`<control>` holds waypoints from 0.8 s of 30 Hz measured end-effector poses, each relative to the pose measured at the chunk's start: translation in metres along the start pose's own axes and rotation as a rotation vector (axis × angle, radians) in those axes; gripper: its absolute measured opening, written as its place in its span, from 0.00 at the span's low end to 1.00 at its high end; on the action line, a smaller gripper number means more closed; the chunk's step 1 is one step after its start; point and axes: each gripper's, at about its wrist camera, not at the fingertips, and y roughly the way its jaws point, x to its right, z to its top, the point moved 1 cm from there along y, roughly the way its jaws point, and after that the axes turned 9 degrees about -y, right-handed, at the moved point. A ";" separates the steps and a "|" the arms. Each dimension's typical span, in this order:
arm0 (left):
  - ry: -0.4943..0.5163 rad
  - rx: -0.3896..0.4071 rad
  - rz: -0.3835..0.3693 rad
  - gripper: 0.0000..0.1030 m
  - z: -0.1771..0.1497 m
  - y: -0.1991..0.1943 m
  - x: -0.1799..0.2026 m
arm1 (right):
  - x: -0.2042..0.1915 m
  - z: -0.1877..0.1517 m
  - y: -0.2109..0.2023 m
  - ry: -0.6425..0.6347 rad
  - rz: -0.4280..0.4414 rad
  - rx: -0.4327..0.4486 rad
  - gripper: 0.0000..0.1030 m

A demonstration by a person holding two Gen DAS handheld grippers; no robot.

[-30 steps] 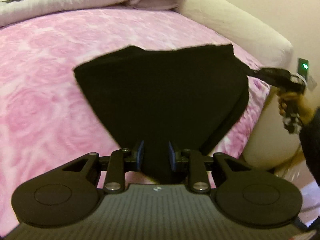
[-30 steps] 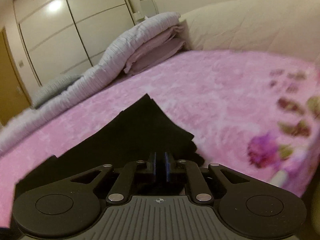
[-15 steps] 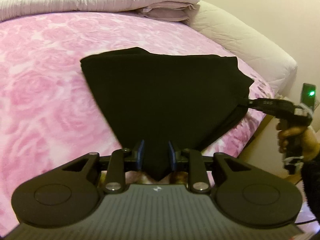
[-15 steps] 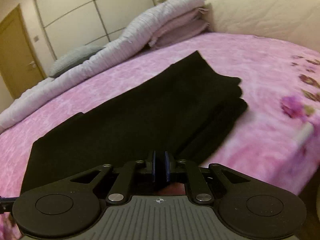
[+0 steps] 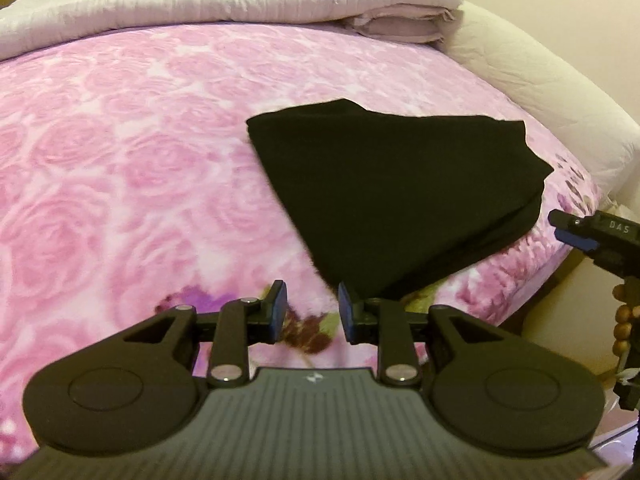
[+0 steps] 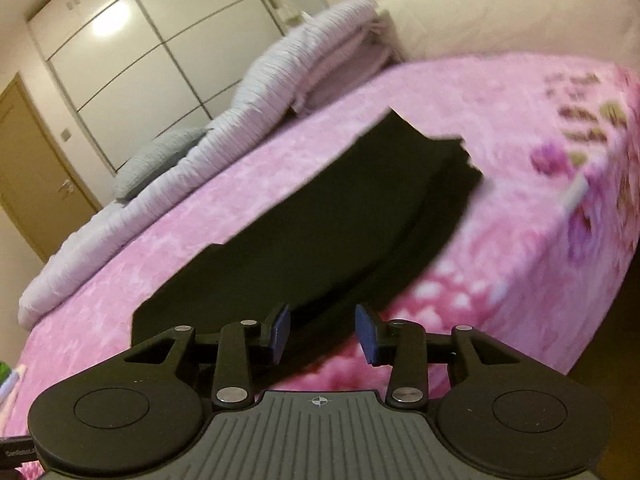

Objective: Fold clothes
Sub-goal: 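Open the left gripper and withdraw both grippers from the bundle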

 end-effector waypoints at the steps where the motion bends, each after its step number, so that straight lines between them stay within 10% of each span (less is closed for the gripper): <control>1: 0.001 0.002 0.007 0.22 -0.002 -0.004 0.000 | -0.005 -0.001 -0.002 -0.019 -0.001 0.002 0.39; 24: 0.013 0.067 -0.006 0.23 -0.018 -0.056 0.004 | -0.069 -0.010 -0.051 -0.208 0.049 0.028 0.39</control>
